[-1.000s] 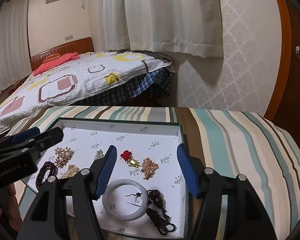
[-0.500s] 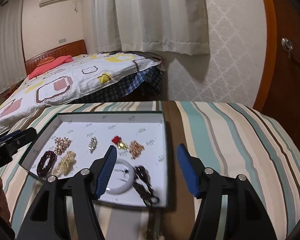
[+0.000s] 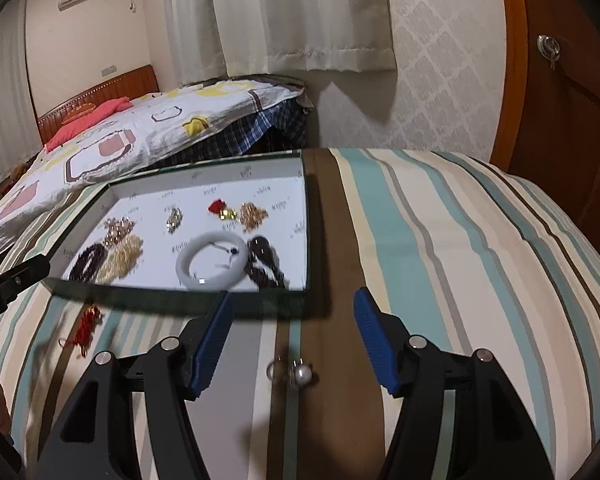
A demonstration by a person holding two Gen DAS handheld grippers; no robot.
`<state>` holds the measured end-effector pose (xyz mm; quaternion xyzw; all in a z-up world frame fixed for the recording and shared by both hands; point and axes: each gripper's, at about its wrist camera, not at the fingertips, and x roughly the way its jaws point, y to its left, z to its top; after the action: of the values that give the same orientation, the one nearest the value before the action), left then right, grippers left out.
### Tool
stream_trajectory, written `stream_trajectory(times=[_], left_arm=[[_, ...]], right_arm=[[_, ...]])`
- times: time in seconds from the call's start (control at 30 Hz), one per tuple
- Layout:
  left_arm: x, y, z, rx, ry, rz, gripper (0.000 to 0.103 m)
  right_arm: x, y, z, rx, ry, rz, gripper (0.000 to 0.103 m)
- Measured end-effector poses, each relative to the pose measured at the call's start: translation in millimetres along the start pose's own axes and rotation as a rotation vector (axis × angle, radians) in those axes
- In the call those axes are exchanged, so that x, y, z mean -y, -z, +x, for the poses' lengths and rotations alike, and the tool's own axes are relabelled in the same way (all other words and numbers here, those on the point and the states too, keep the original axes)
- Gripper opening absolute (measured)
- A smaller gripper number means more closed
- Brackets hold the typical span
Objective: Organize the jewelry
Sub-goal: 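Lower the right tool onto the silver pearl ring and close it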
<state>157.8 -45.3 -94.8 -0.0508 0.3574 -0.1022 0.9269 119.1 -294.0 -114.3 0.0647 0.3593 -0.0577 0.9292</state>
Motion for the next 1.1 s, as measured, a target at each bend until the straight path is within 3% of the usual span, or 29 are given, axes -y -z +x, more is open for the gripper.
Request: stream_trajectory(times=[0.5,0.73,1.1], left_arm=[[9.3,31.2,1.0,-0.075,0.014,0.034,0.078],[11.5,35.1,6.0,-0.096,0.015,0.037,0.077],[11.8,37.5,11.1,-0.114,0.017,0.036,0.076]], right_arm=[[4.4,21.7,-1.5,-0.060,0.010,0.010,0.061],[5.2,23.2,5.9,-0.104,0.009,0.011,0.056],[2.1,25.7,17.0,-0.171,-0.019,0.003,0.034]])
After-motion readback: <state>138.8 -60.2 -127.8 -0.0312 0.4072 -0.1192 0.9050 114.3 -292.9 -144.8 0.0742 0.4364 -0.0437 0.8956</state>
